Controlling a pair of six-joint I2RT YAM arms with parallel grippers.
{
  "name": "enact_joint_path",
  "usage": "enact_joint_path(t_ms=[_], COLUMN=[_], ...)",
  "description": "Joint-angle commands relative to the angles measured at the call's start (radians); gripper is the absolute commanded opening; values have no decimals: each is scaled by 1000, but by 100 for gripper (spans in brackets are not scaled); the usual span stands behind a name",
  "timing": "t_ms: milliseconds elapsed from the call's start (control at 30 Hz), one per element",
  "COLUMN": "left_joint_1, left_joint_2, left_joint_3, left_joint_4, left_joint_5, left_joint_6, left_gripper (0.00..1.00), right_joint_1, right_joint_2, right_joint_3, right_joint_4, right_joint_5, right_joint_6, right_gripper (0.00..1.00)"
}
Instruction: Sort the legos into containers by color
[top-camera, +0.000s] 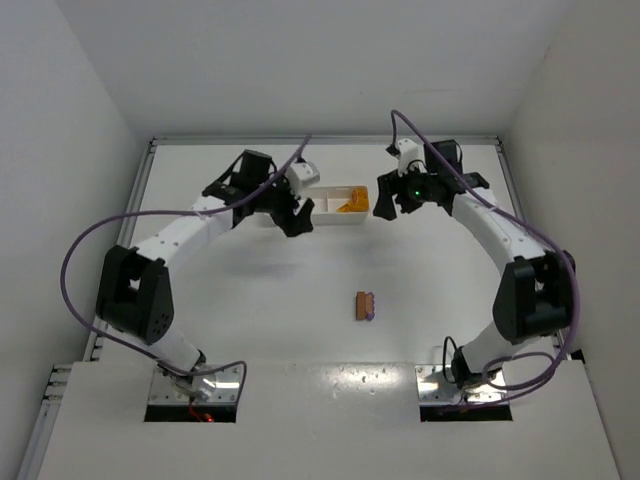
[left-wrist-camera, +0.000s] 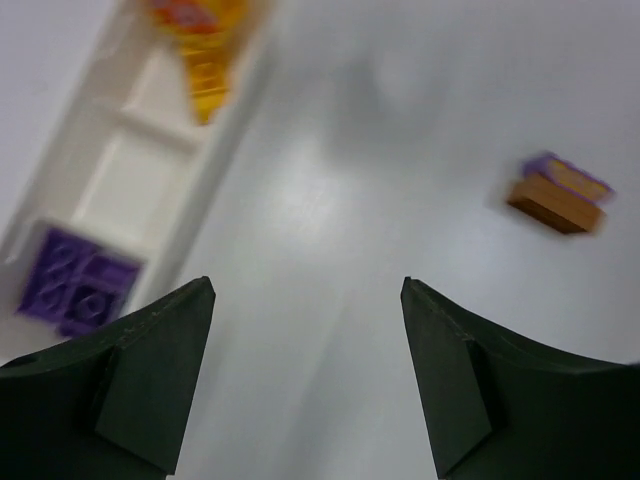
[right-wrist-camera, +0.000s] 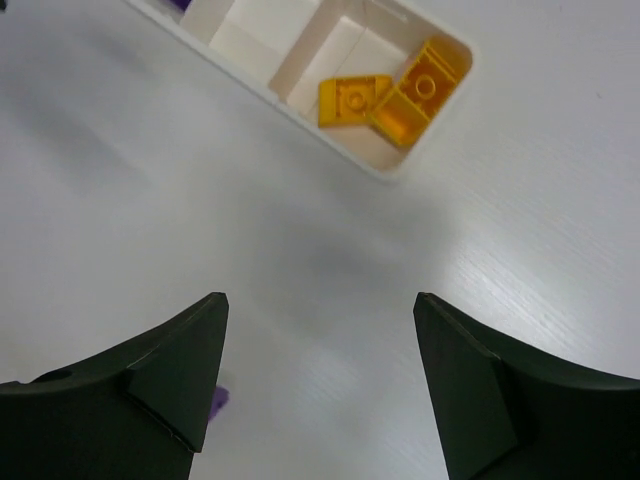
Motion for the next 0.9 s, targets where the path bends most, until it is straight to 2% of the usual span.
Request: enact_joint_path(t_ms=[0, 67, 100, 200, 333, 400, 533, 567, 667, 867], left_joint_1=[-132, -193, -262, -365, -483, -503, -537, -548, -572, -606], left_joint_2=[-75, -111, -121, -142, -191, -202, -145, -120, -81, 2], left_joint_3=[-77, -125, -169, -240, -341, -379, -399, -400, -390, -370], left_joint_4=[-212, -213, -213, -141, 76, 149, 304, 332, 408, 453], left_joint_5=[191, 211, 211, 145, 89, 79, 27, -40, -114, -114], left_joint_6=[282, 318, 332, 284, 195, 185, 100, 82, 40, 22], left_gripper=[82, 82, 82, 82, 85, 86, 87, 87, 87, 90], right_joint_1=[-36, -63, -76, -135, -244, -284, -395, -413, -462, -521], right_joint_2=[-82, -113, -149, -206, -274, -312, -337, -346, -346, -317], right_joint_3=[-53, -114, -139, -228, -292, -317, -328, -328, -319, -287], right_joint_4=[-147, -147, -147, -107, -116, -116, -128, -137, -150, -193], right_joint_5=[-59, 23, 53, 185, 254, 269, 230, 213, 164, 99], right_joint_6=[-133, -133, -133, -89, -48, -23, -23, -11, -11, -11], right_gripper=[76, 76, 76, 79, 80, 81, 81, 81, 81, 81])
